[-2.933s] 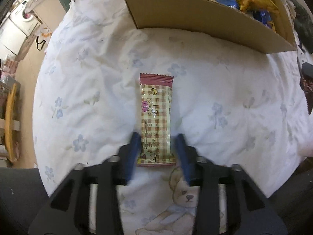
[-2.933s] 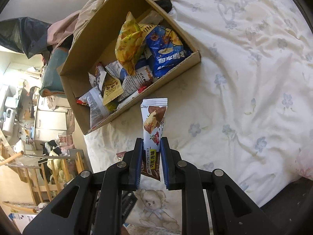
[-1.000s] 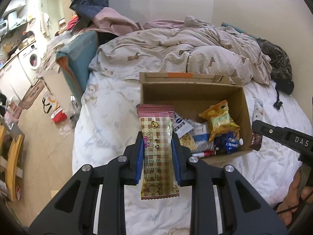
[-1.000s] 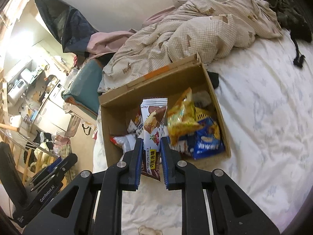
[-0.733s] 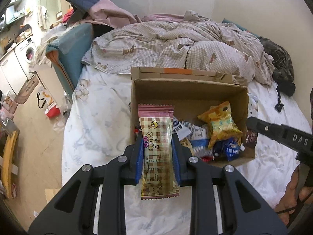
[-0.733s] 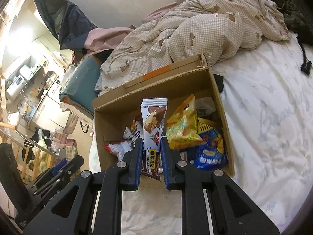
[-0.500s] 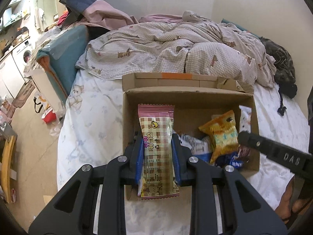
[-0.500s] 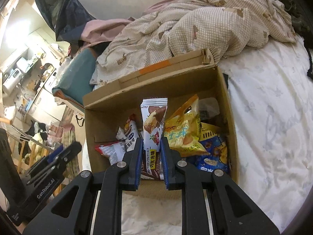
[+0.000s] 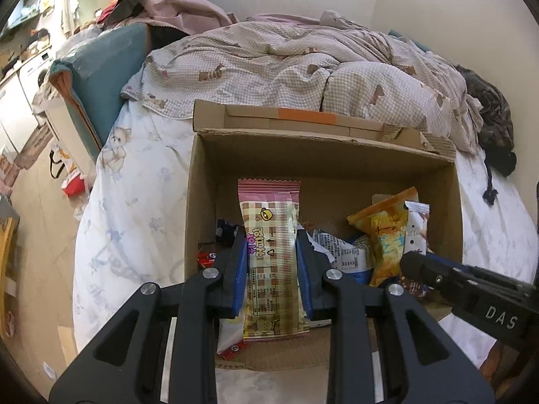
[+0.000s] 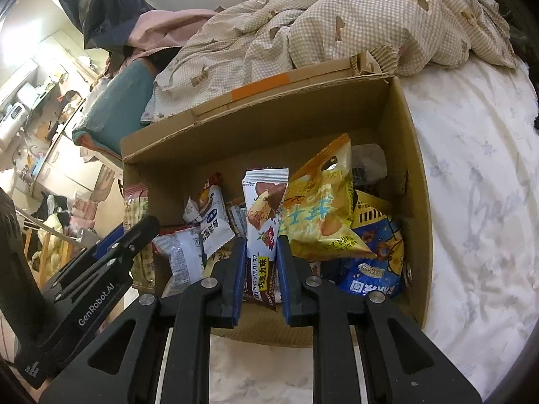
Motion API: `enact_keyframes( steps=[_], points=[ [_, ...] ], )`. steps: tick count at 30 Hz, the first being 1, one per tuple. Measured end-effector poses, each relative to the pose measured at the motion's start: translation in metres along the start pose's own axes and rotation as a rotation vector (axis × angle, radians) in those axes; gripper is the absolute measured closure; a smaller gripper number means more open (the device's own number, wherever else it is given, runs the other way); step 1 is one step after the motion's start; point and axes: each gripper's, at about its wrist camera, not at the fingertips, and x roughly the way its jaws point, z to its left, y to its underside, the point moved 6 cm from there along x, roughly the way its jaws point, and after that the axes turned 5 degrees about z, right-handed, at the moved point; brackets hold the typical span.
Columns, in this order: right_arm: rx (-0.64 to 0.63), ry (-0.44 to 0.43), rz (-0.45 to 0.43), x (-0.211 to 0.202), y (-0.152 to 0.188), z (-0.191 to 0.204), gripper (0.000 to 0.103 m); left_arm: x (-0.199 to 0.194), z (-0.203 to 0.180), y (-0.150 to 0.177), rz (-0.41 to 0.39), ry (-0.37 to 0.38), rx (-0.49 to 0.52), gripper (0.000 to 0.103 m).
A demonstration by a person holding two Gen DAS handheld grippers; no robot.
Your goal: Organize snacks
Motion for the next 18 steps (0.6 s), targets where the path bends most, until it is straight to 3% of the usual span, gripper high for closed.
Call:
enact_keyframes(
  steps=[9,12,14,17,18],
  points=[
    [0.029,0.003,-0.009,0.0,0.0,-0.004,0.081,-0.004,0.004,0.0,0.006,0.021,-0.029,0.076],
    [0.04,-0.009,-0.023,-0.003,-0.001,-0.004,0.08,-0.007,0.006,0.0,0.011,0.027,-0.039,0.051],
    [0.044,-0.022,-0.035,-0.007,-0.002,-0.003,0.08,-0.012,0.005,0.0,0.007,0.051,-0.046,0.028],
    [0.047,-0.028,-0.053,-0.013,-0.003,0.0,0.079,-0.022,0.003,-0.001,-0.019,0.053,-0.031,0.025],
    [0.043,-0.009,-0.062,-0.016,-0.004,0.0,0.073,-0.025,0.001,-0.001,-0.014,0.062,-0.018,0.025]
  ],
)
